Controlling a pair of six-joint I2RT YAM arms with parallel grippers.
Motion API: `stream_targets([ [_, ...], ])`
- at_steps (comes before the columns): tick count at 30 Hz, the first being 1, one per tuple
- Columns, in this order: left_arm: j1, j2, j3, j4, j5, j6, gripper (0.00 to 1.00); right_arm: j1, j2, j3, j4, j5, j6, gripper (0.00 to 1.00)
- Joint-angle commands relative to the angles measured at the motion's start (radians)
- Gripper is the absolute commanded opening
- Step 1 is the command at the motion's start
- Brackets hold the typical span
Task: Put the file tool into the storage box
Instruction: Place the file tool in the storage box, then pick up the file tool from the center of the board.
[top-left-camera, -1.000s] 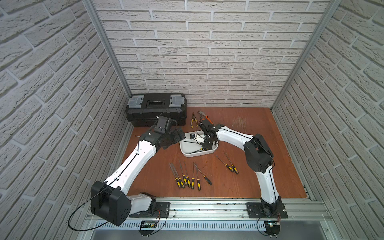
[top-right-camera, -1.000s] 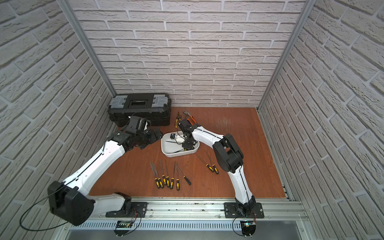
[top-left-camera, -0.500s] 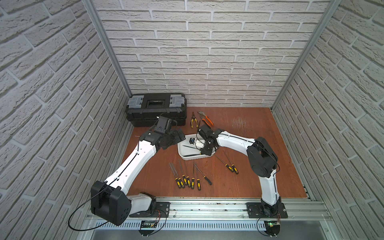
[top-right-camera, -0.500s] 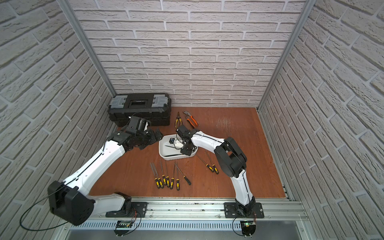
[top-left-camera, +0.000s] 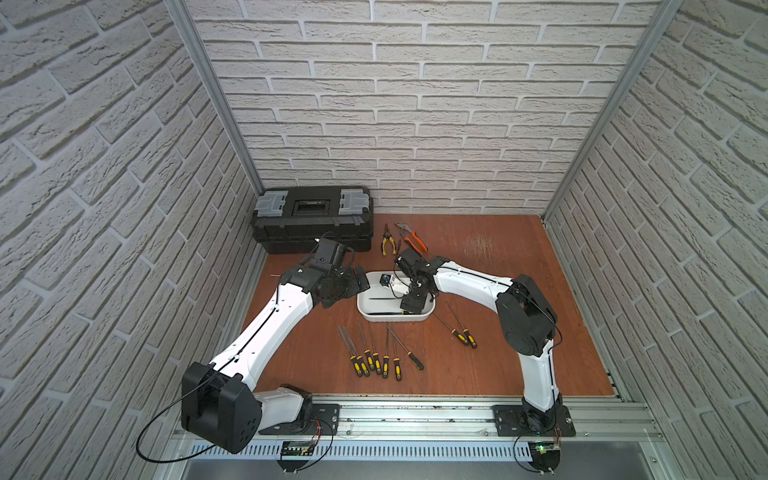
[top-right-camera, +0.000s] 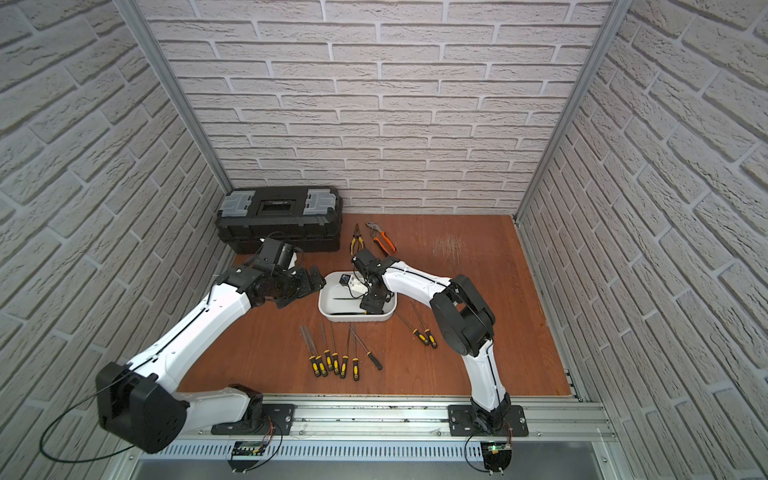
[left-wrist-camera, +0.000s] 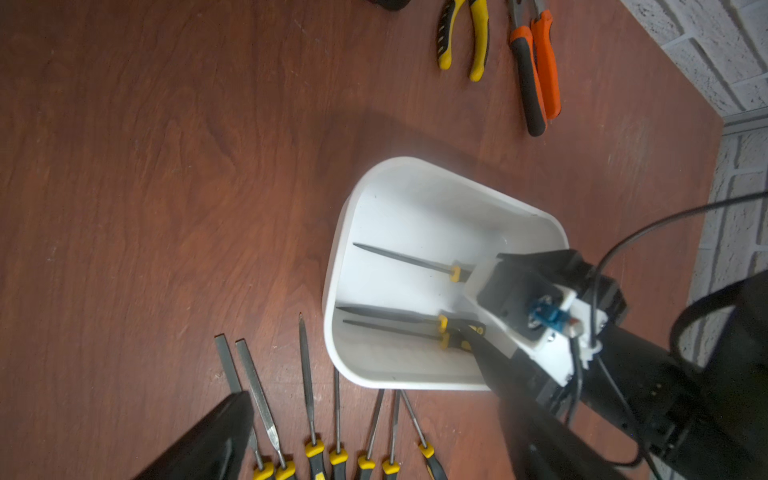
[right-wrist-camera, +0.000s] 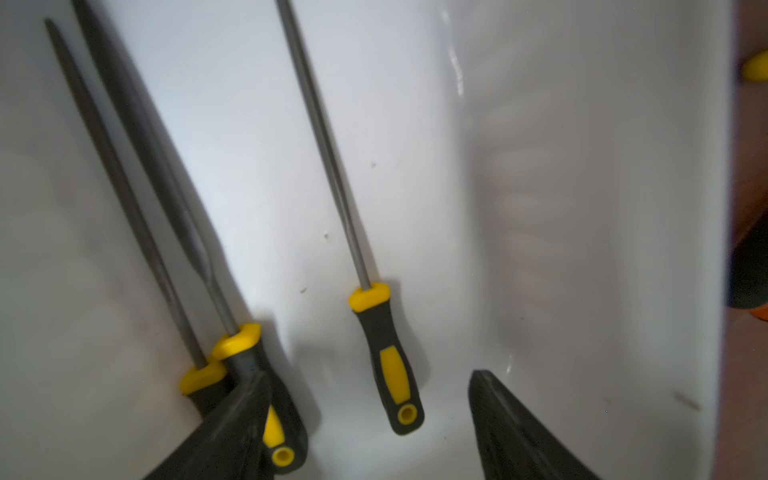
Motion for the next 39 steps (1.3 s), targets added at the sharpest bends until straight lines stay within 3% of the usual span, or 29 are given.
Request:
stream_targets([
  [1, -0.019, -0.032, -0.026, -0.02, 0.025, 0.008, 0.98, -0.015, -0.073, 0.068, -0.018, 0.006, 0.114, 0.84],
  [10, -0.081, -0.001, -0.011, -0.087, 0.044, 0.05, 0.98, -0.062, -0.307, -0.018, -0.06, 0.007, 0.483, 0.8],
  [19, -0.191, 0.1, 0.055, -0.092, 0.044, 0.117, 0.98, -0.063, -0.585, -0.349, -0.029, 0.006, 0.803, 0.76],
  [24, -0.223, 0.146, 0.082, -0.098, 0.036, 0.183, 0.98, -0.063, -0.69, -0.525, -0.02, -0.015, 0.897, 0.76],
  [29, -0.202, 0.163, 0.084, -0.058, 0.031, 0.204, 0.98, -0.063, -0.751, -0.646, -0.021, -0.015, 0.948, 0.75],
  [35, -0.079, 0.16, 0.054, 0.027, 0.123, 0.148, 0.98, -0.064, -0.706, -0.658, -0.047, -0.057, 0.978, 0.73],
  [39, -0.037, 0.122, 0.05, -0.007, 0.067, 0.152, 0.98, -0.063, -0.669, -0.65, -0.051, -0.054, 0.983, 0.72],
])
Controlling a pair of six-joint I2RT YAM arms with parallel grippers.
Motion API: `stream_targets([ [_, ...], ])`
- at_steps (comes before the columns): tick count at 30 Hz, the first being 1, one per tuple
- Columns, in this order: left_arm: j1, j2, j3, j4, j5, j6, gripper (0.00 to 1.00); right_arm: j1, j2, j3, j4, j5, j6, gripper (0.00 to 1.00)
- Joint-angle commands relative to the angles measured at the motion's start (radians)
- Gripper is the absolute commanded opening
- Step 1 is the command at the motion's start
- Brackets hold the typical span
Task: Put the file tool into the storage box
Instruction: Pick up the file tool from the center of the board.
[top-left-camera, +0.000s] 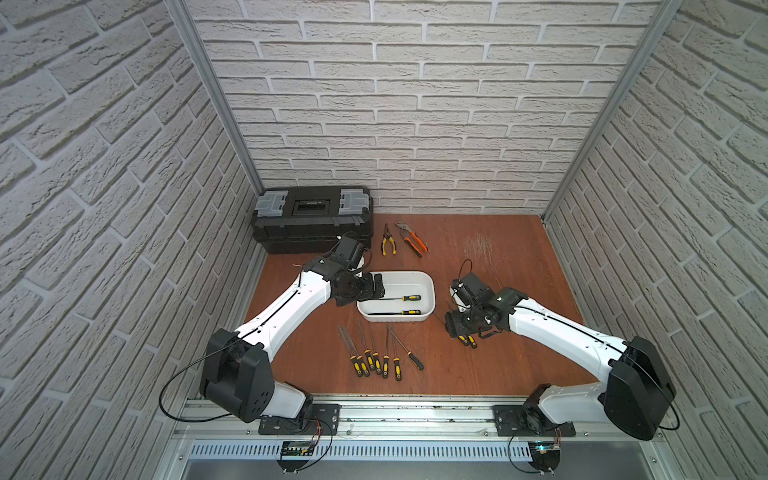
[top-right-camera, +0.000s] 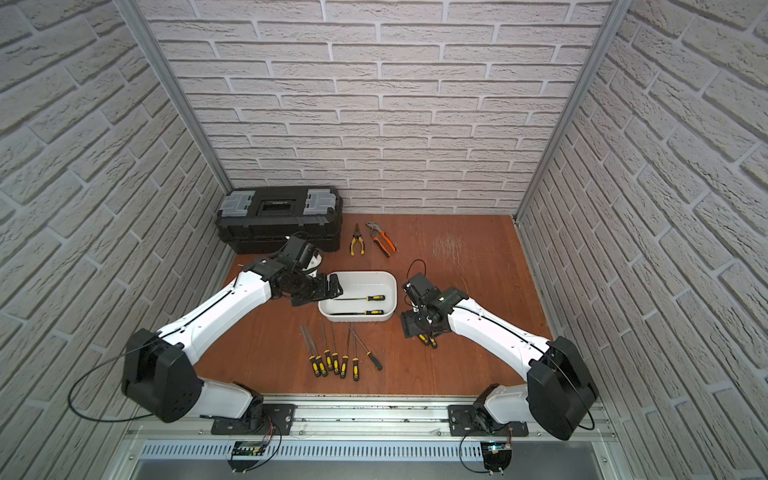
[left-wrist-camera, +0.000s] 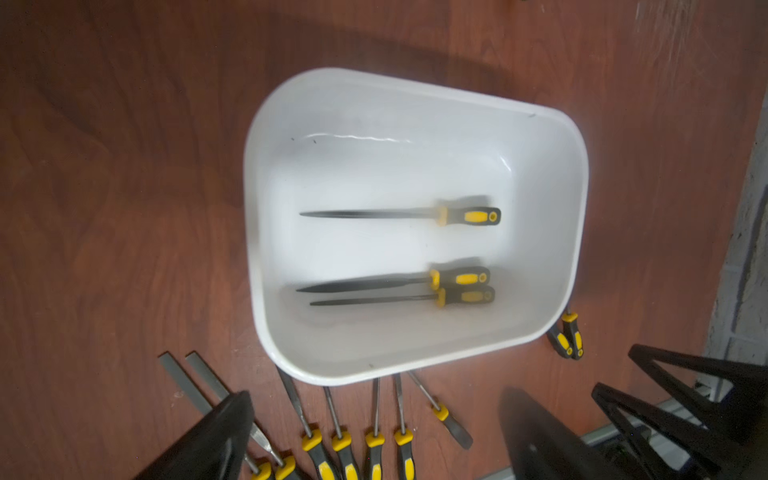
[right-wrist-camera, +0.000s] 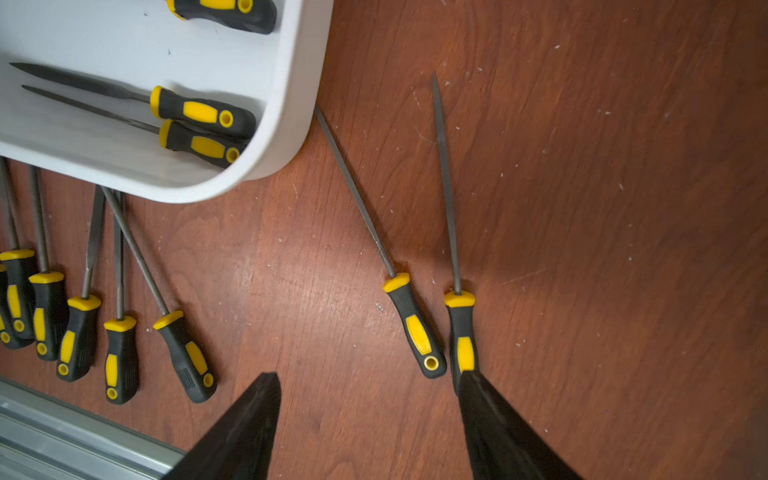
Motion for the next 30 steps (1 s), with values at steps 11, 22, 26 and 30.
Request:
stream_targets([
  [11, 0.081, -0.102, -0.006, -0.032, -0.009, -0.007, 0.98, 0.002, 0.178, 0.05, 0.106, -0.038, -0.026, 0.69],
  [22, 0.1, -0.187, -0.097, 0.046, -0.018, -0.106, 0.98, 0.001, 0.211, -0.002, 0.155, -0.03, -0.056, 0.65],
  [26, 0.102, -0.155, -0.046, 0.023, -0.008, -0.043, 0.98, 0.002, 0.202, -0.039, 0.158, -0.019, -0.06, 0.63],
  [30, 0.102, -0.145, -0.024, 0.019, -0.014, -0.02, 0.98, 0.002, 0.197, -0.054, 0.134, 0.018, -0.081, 0.62],
])
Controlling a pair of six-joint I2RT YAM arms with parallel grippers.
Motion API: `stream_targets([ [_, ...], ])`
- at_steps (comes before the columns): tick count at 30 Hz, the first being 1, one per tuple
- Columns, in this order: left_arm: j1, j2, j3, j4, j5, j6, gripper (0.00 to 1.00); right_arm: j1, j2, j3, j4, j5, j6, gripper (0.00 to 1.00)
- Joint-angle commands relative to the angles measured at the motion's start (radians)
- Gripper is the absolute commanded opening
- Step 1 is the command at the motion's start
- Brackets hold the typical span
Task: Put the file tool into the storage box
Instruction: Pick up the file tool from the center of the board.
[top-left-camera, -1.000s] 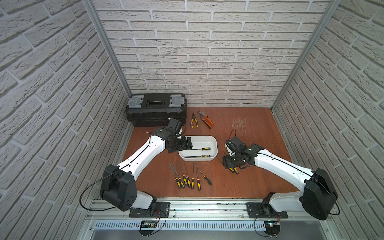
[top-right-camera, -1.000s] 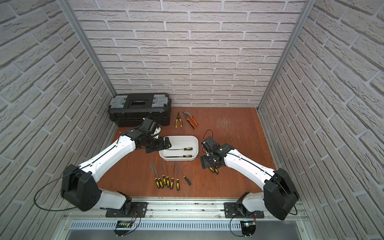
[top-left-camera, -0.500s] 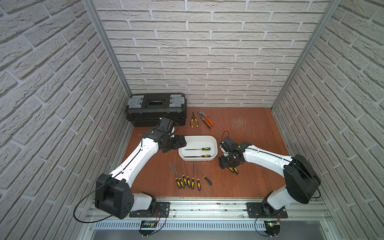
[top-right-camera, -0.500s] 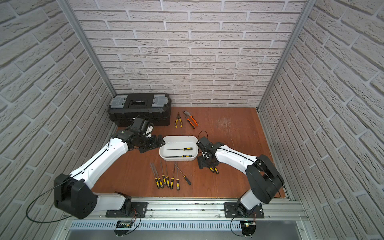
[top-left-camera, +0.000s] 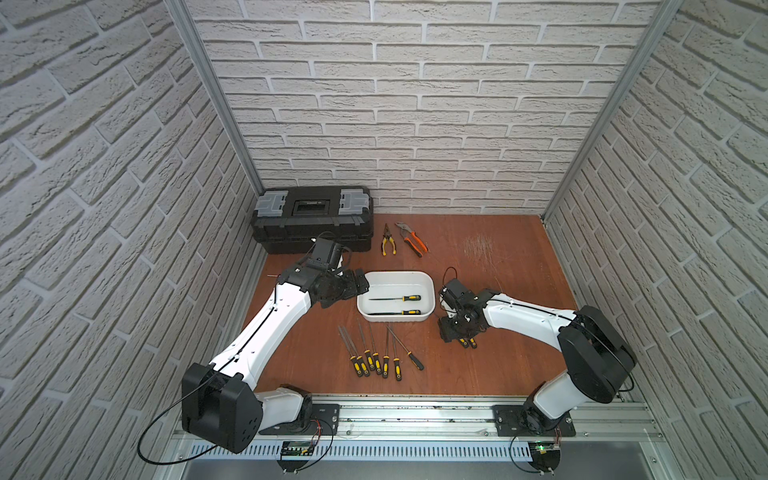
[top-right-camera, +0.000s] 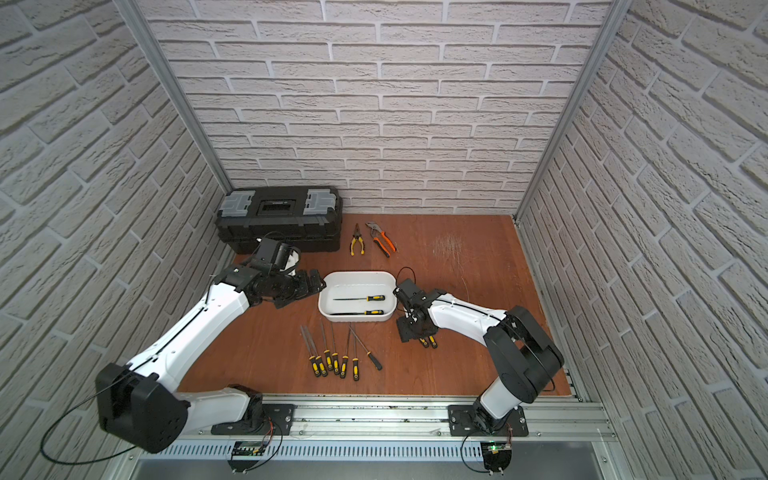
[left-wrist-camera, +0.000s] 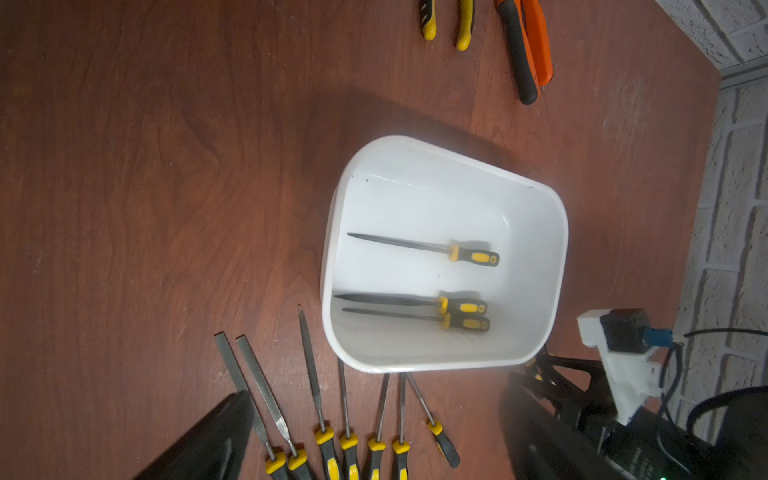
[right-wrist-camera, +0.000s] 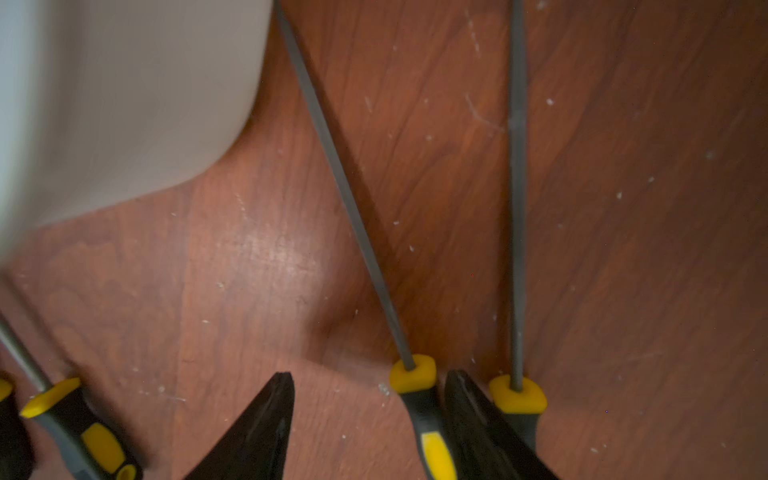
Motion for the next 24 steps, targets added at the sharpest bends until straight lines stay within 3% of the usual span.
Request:
stream_targets([
  [1, 0.007, 0.002, 0.022, 0.026, 0.002, 0.036, 0.98, 0.002, -0.019, -0.013, -0.01, 0.035, -0.027, 0.62],
  [9, -0.016, 0.003, 0.007, 0.007, 0.017, 0.06, 0.98, 0.04, -0.011, -0.021, -0.025, 0.028, 0.001, 0.46],
  [18, -0.087, -0.069, -0.014, -0.115, -0.067, 0.123, 0.98, 0.098, 0.016, -0.041, -0.023, 0.08, 0.064, 0.26],
  [24, -0.118, -0.119, -0.01, -0.125, -0.114, 0.113, 0.98, 0.121, -0.018, -0.059, -0.051, 0.117, 0.104, 0.18],
])
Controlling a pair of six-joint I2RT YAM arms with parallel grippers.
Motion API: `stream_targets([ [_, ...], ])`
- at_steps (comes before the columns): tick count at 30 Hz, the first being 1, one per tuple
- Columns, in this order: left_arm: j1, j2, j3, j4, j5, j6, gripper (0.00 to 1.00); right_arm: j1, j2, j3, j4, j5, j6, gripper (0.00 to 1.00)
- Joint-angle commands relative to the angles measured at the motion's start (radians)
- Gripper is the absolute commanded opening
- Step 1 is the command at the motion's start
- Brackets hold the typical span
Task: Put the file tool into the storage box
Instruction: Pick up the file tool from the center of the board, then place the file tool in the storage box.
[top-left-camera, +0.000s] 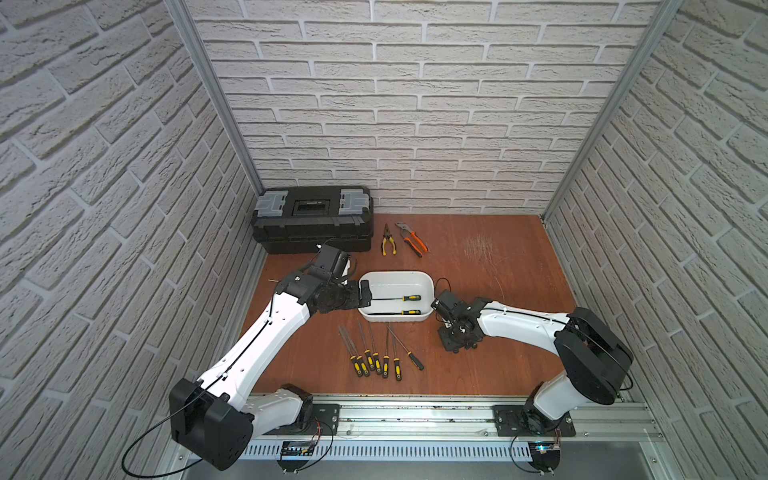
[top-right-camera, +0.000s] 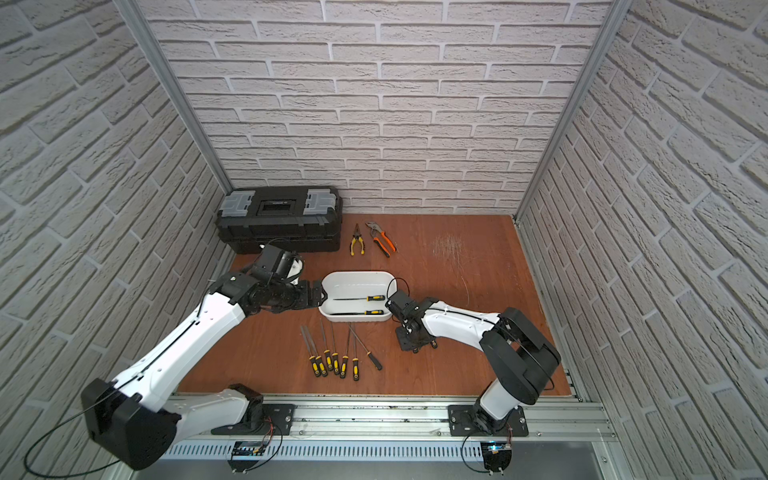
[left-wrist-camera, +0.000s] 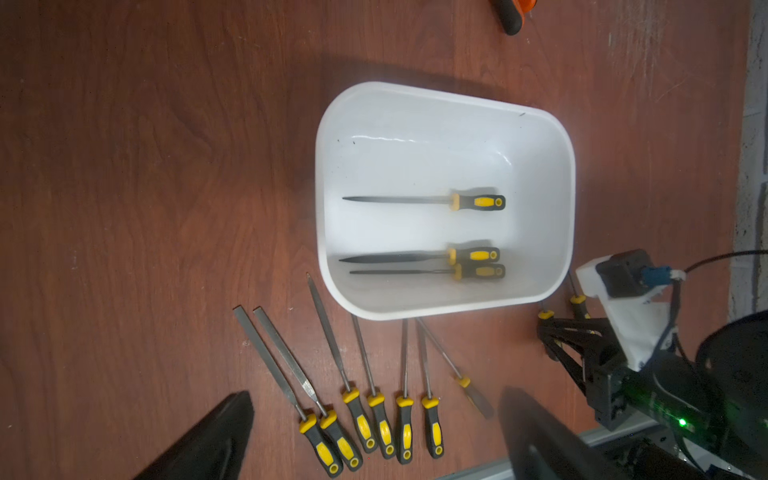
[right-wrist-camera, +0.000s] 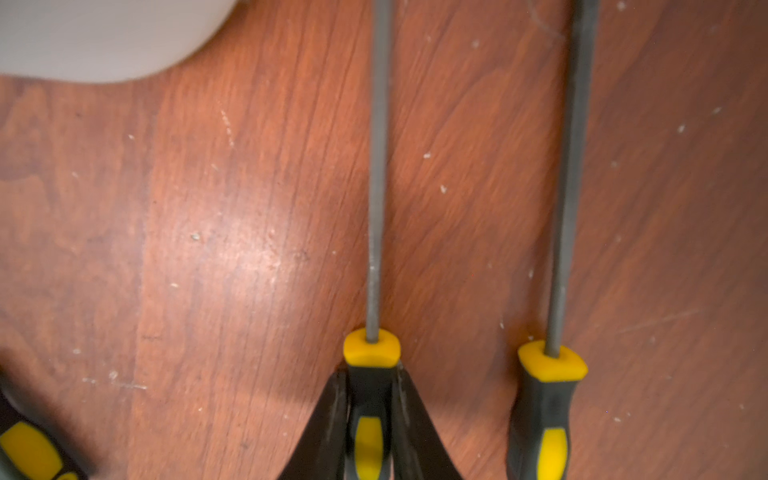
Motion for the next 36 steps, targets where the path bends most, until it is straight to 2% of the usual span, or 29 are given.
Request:
stream_targets([
  [1, -0.019, -0.014, 0.013, -0.028, -0.056, 0.014, 0.98, 0.018, -0.032, -0.031, -0.045, 0.031, 0.042, 0.17],
  [7, -0.057, -0.045, 0.08, -0.028, -0.118, 0.018, 0.98, 0.031, -0.123, -0.012, -0.11, 0.068, 0.073, 0.14],
  [14, -0.064, -0.129, 0.053, 0.07, -0.109, 0.024, 0.98, 0.027, -0.224, 0.053, -0.218, 0.139, 0.083, 0.12],
  [19, -0.054, -0.134, 0.059, 0.148, -0.11, 0.022, 0.98, -0.012, -0.254, 0.168, -0.295, 0.183, 0.012, 0.13],
  [22, -0.017, -0.106, 0.067, 0.201, -0.053, 0.016, 0.98, -0.056, -0.252, 0.245, -0.328, 0.182, -0.063, 0.13],
  [28, 0.085, -0.008, 0.127, 0.206, 0.039, 0.026, 0.98, -0.136, -0.201, 0.436, -0.338, 0.048, -0.299, 0.13],
  [36, 0.204, 0.053, 0.18, 0.113, 0.064, 0.021, 0.98, -0.148, -0.046, 0.66, -0.337, -0.166, -0.563, 0.11],
])
